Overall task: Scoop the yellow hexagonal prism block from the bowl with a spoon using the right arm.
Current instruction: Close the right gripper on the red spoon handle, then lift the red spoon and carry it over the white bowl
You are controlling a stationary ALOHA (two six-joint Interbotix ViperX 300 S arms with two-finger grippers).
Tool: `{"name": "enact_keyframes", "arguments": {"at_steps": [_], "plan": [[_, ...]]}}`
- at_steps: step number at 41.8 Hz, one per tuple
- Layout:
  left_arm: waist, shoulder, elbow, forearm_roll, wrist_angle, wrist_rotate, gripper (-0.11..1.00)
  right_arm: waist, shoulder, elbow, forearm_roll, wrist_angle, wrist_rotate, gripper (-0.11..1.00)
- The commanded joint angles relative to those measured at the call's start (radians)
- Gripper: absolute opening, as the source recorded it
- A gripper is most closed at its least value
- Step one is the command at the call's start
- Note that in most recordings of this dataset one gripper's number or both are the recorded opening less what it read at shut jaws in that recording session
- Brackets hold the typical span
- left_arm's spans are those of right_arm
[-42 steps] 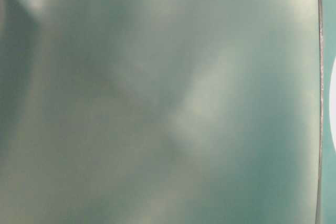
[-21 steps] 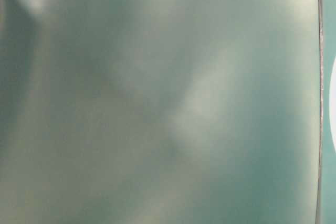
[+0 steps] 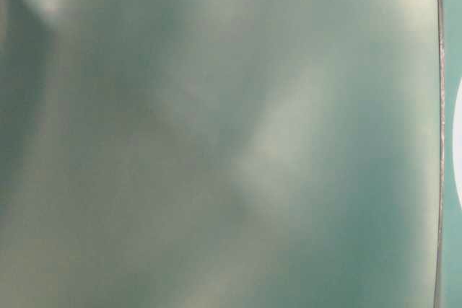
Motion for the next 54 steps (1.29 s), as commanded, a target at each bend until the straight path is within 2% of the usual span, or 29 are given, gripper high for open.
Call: {"name": "enact_keyframes", "arguments": {"at_steps": [1, 6, 13, 22, 30, 40, 46, 54], "plan": [[-0.002, 0.009, -0.009, 0.002, -0.011, 0.0, 0.0, 0.002, -0.014, -0.008, 0.0, -0.011, -0.003, 0.47], [0.0, 0.009, -0.008, 0.003, -0.011, 0.0, 0.0, 0.002, -0.014, -0.009, 0.0, -0.011, -0.003, 0.43], [0.0, 0.009, -0.006, 0.003, -0.011, 0.0, 0.0, 0.002, -0.014, -0.011, 0.0, -0.011, -0.003, 0.25], [0.0, 0.008, -0.008, 0.003, -0.011, 0.0, 0.0, 0.002, -0.023, -0.018, 0.0, -0.009, -0.005, 0.24], [-0.002, 0.008, -0.008, 0.003, -0.006, 0.0, 0.0, -0.008, -0.1, -0.025, 0.0, 0.032, -0.005, 0.24], [0.0, 0.008, -0.009, 0.003, -0.006, 0.002, 0.0, -0.058, -0.253, -0.064, 0.0, 0.219, -0.008, 0.24], [-0.002, 0.008, -0.009, 0.003, -0.005, 0.0, 0.0, -0.138, -0.333, -0.114, -0.005, 0.39, -0.021, 0.24], [0.0, 0.008, -0.011, 0.003, -0.005, 0.002, 0.0, -0.244, -0.423, -0.206, -0.008, 0.653, -0.084, 0.24]]}}
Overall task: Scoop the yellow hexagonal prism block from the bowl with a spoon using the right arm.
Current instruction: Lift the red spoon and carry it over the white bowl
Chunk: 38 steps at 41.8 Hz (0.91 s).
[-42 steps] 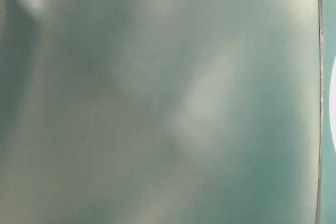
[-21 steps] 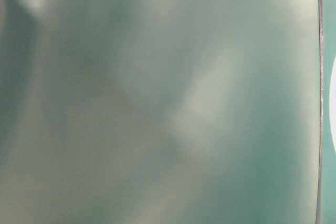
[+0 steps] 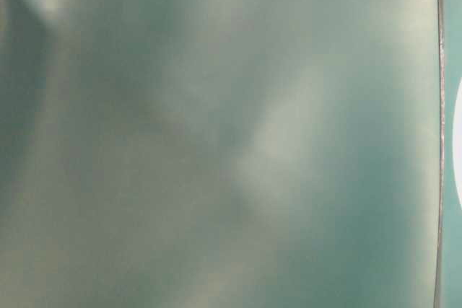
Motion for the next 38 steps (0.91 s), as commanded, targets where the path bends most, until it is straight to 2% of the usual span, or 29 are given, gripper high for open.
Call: {"name": "enact_keyframes", "arguments": {"at_steps": [1, 11, 18, 25, 34, 38], "plan": [[0.0, 0.008, -0.011, 0.003, -0.008, 0.002, 0.0, -0.051, -0.054, -0.067, -0.003, 0.126, -0.025, 0.24], [-0.002, 0.008, -0.009, 0.003, -0.005, -0.005, 0.0, -0.187, -0.094, -0.252, -0.015, 0.477, -0.094, 0.24], [0.0, 0.008, -0.011, 0.003, 0.008, 0.0, 0.0, -0.279, -0.069, -0.345, -0.051, 0.667, -0.098, 0.24], [0.0, 0.006, -0.011, 0.003, 0.012, -0.003, 0.0, -0.357, -0.02, -0.417, -0.084, 0.801, -0.098, 0.24], [0.0, 0.008, -0.011, 0.003, 0.025, -0.005, 0.0, -0.391, 0.052, -0.505, -0.158, 0.914, -0.094, 0.24], [0.0, 0.008, -0.011, 0.003, 0.025, -0.005, 0.0, -0.399, 0.086, -0.537, -0.176, 0.94, -0.094, 0.24]]}}
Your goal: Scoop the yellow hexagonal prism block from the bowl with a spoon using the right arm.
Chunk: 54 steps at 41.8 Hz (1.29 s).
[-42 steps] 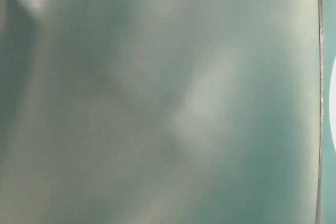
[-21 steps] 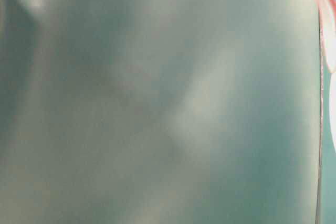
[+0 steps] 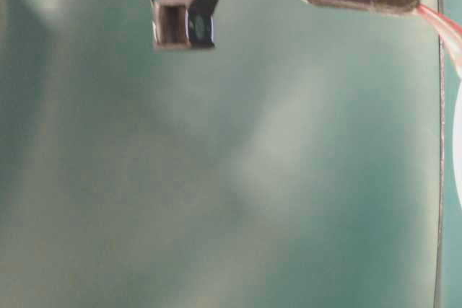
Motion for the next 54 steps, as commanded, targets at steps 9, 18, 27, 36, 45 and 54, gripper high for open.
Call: {"name": "enact_keyframes", "arguments": {"at_steps": [9, 18, 27, 36, 45, 54], "plan": [[-0.002, 0.008, -0.009, 0.003, -0.005, -0.003, 0.0, -0.009, 0.081, -0.13, -0.051, 0.084, 0.005, 0.24], [-0.002, 0.008, -0.011, 0.003, -0.005, -0.003, 0.0, -0.009, 0.129, -0.167, -0.055, 0.115, 0.009, 0.24], [-0.002, 0.008, -0.009, 0.003, -0.005, -0.003, 0.0, -0.011, 0.166, -0.172, -0.057, 0.121, 0.038, 0.24], [0.0, 0.008, -0.009, 0.003, -0.005, -0.005, 0.0, -0.009, 0.199, -0.178, -0.057, 0.118, 0.046, 0.24], [0.0, 0.008, -0.009, 0.003, -0.005, -0.006, 0.0, -0.009, 0.23, -0.189, -0.057, 0.114, 0.044, 0.24], [0.0, 0.008, -0.009, 0.003, -0.005, -0.006, 0.0, -0.011, 0.258, -0.216, -0.057, 0.086, 0.043, 0.24]]}}
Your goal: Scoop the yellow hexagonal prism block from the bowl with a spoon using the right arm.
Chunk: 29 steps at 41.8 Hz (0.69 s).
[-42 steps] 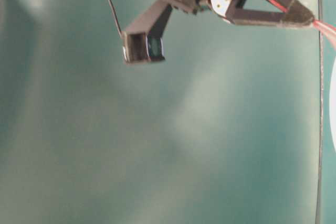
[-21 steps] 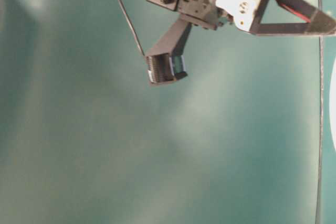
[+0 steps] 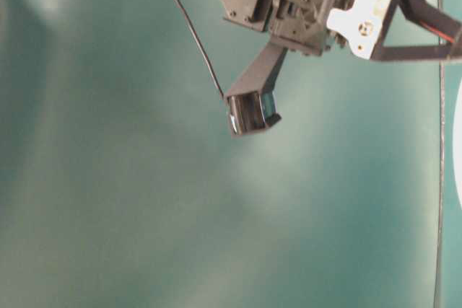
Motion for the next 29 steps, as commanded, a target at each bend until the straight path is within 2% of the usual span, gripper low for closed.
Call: {"name": "enact_keyframes", "arguments": {"at_steps": [1, 29], "plan": [[-0.002, 0.008, -0.009, 0.003, -0.006, -0.003, 0.0, 0.0, -0.009, -0.031, -0.002, -0.018, -0.002, 0.24], [-0.002, 0.008, -0.008, 0.003, -0.005, -0.005, 0.0, 0.0, 0.017, -0.072, 0.003, -0.149, 0.0, 0.24]]}}
